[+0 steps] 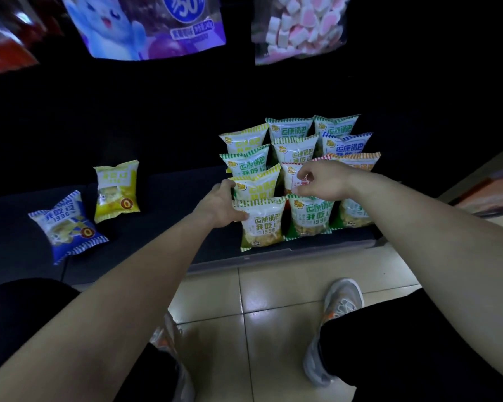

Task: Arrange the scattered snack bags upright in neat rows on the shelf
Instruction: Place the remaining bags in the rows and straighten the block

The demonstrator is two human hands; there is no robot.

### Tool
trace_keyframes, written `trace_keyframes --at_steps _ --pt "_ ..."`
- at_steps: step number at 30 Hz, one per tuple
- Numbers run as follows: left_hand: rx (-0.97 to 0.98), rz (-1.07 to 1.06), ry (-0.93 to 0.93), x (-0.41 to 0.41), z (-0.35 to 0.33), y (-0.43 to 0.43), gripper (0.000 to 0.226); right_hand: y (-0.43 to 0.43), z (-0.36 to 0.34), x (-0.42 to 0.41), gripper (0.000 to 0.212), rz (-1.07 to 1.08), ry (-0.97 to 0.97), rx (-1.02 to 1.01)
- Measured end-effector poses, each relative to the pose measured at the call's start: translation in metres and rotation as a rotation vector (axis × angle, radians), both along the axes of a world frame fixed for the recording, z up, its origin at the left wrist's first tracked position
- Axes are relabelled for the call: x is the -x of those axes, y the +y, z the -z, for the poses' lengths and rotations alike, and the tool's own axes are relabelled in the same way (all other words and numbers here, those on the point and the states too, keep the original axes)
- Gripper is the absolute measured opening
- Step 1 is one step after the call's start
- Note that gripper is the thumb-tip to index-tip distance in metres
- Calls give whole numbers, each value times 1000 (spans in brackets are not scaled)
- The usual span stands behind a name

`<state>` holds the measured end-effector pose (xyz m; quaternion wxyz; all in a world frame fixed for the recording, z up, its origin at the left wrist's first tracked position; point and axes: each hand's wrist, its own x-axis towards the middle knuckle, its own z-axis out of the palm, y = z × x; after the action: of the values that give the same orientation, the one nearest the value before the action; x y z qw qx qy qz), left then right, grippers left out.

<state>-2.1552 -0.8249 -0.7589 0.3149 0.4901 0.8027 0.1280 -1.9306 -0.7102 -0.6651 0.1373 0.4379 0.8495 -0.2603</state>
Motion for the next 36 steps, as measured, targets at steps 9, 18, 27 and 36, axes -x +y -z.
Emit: trace_keyframes --at_steps 9,18,27,36 --pt "25 30 227 93 -98 -73 80 -49 -13 75 59 -146 73 -125" --pt "146 -123 307 201 -111 -205 65 -122 -12 205 57 -452 -22 -185" --pt "150 -346 215 280 -67 -265 76 -154 62 336 62 -448 -3 -51" --pt "96 -361 171 336 -32 -219 68 -126 166 447 60 -82 98 51"
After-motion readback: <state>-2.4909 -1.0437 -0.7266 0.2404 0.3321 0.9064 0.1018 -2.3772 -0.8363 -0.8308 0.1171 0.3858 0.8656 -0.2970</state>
